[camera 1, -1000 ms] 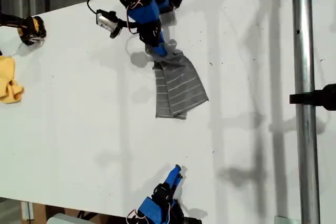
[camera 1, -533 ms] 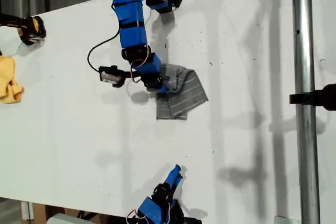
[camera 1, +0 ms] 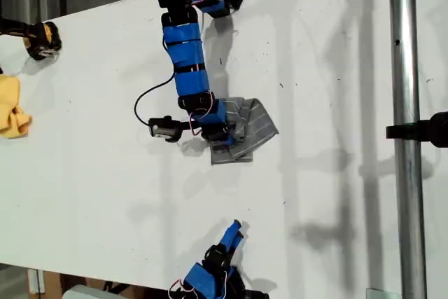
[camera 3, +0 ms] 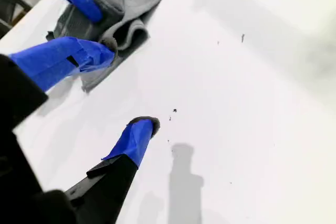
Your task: Grasp corners of a towel and fold twice.
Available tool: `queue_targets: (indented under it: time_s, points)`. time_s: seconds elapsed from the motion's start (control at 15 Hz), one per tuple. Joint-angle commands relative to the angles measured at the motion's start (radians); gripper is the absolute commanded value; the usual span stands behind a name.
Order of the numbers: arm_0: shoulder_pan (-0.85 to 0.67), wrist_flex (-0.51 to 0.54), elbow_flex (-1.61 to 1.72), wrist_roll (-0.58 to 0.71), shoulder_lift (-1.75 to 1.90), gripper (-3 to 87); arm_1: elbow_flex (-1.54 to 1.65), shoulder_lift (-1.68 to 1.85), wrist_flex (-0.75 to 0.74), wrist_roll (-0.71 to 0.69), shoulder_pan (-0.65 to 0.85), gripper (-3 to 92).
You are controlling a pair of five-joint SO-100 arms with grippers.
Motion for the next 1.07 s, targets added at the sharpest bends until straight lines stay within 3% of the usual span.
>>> queue_targets:
  time_s: [0.0,0.27,0.53,0.8,1.0]
  points:
    - [-0.017,0.006,-0.04,0.009,0.009,23.9,-0.081,0.086,0.026,-0.008,-0.038,21.8]
    - [-0.025,0.005,-0.037,0.014,0.009,24.0,-0.158,0.285,0.207,-0.008,-0.081,21.8]
    - [-0.034,-0.002,-0.034,0.02,0.009,24.0,-0.106,0.514,0.235,-0.041,-0.061,21.6]
    - [-0.052,0.0,-0.028,0.035,0.009,24.0,0.419,0.956,0.308,-0.052,0.072,2.2]
    - [-0.078,-0.034,0.006,0.077,0.011,22.4,1.071,1.555,0.213,0.101,0.066,-0.2]
